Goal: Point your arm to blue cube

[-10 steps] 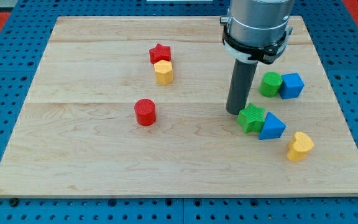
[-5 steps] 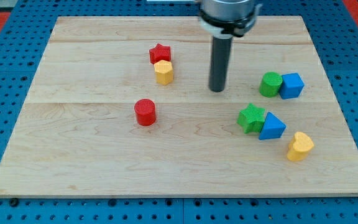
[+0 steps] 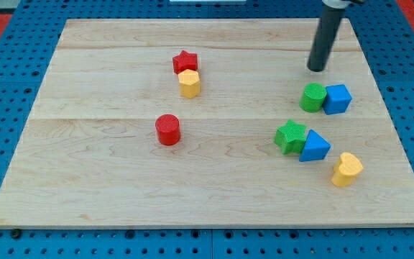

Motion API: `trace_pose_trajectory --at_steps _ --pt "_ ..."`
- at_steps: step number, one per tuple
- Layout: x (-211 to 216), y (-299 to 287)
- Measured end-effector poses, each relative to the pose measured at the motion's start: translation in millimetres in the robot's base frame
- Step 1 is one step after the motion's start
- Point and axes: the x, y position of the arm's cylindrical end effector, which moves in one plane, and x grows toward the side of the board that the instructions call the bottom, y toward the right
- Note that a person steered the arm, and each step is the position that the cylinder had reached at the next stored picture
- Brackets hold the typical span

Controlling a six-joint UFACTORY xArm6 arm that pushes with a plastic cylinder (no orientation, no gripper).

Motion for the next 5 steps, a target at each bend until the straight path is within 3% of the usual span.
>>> trace_pose_trajectory --at_steps 5 --pt "58 41"
